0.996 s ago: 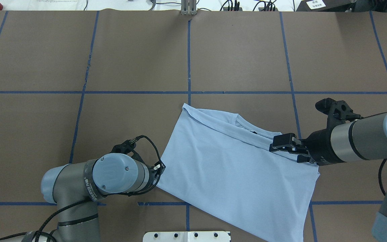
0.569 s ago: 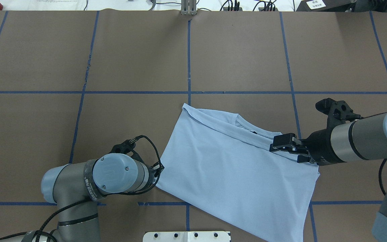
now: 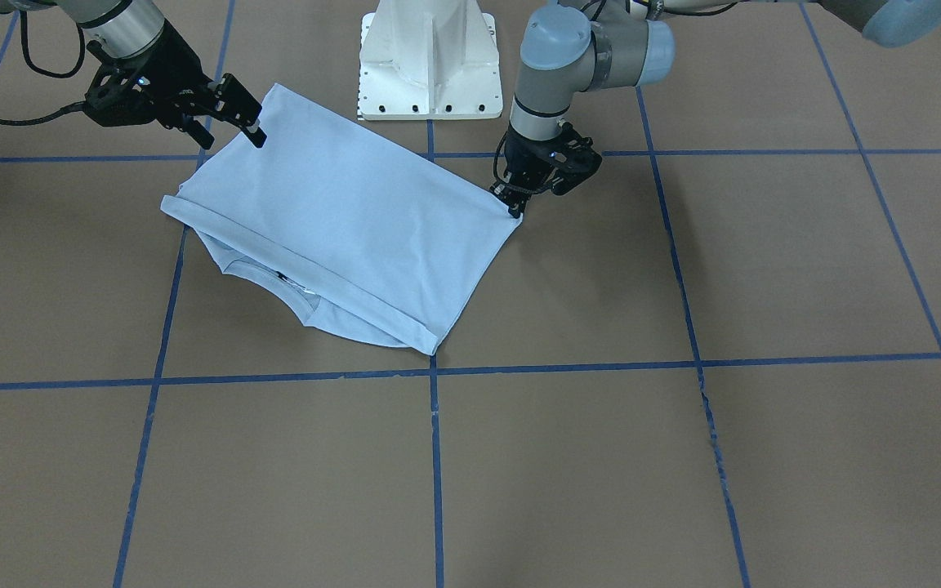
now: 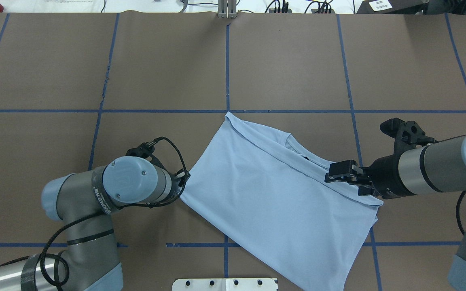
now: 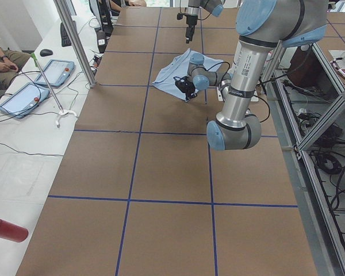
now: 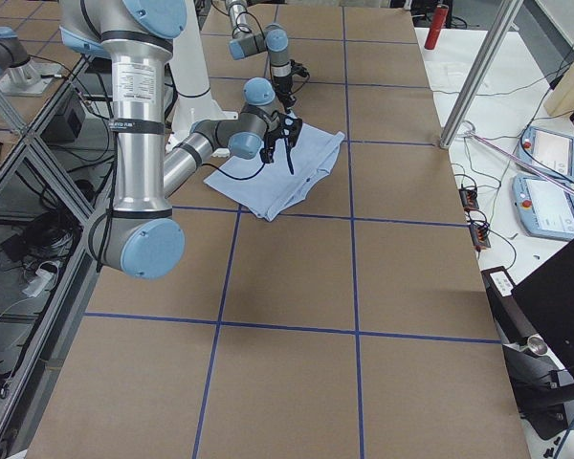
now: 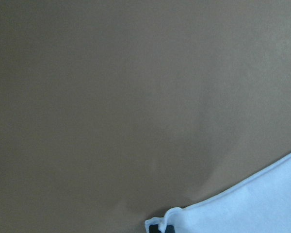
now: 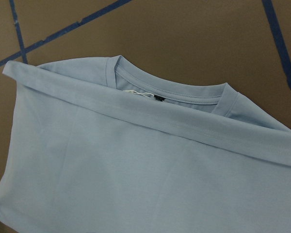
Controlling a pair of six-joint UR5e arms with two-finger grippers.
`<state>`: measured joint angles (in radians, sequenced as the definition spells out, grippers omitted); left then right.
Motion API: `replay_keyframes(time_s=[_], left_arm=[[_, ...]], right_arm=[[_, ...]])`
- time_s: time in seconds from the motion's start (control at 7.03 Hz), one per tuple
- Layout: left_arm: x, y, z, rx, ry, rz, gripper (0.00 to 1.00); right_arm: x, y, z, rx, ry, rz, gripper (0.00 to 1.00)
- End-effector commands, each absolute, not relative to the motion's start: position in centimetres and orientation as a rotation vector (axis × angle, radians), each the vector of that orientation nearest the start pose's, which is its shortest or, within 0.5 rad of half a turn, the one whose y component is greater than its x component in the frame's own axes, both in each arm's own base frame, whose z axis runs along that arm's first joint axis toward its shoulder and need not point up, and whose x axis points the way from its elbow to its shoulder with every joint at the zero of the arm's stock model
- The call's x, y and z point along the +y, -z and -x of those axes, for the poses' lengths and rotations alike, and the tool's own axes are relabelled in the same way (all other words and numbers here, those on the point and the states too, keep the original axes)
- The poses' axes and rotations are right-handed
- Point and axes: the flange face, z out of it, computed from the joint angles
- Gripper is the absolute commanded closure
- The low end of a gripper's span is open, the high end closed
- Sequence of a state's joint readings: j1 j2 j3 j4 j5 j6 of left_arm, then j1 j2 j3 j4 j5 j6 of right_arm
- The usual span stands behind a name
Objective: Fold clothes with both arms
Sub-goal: 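Push the shirt away from the robot with the left gripper, straightening it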
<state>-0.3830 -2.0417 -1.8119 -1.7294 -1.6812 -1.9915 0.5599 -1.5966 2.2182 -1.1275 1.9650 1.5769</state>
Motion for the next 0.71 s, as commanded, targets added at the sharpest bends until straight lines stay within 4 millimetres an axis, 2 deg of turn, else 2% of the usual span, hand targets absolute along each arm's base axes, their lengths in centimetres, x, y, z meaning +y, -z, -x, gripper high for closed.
replay_keyframes(time_s=[0.0, 0.28, 0.43, 0.57], left_arm=[[-42.1, -26.5, -51.3, 0.894, 0.684, 0.009, 1.00], [-50.9, -28.6, -51.8, 0.881, 0.686, -0.088, 1.00], [-54.3, -29.2, -51.6, 0.891, 0.677, -0.130, 1.00], [-57.1, -28.6, -51.6, 0.879, 0.650, -0.168, 1.00]], right_arm=[[-31.3, -31.6, 31.9, -1.110, -0.299, 0.055, 0.00], [-31.6, -32.3, 32.5, -1.096, -0.302, 0.061, 0.00], [-31.6, -32.1, 32.5, -1.100, -0.300, 0.061, 0.00], [-31.6, -32.3, 32.6, -1.097, -0.301, 0.060, 0.00]])
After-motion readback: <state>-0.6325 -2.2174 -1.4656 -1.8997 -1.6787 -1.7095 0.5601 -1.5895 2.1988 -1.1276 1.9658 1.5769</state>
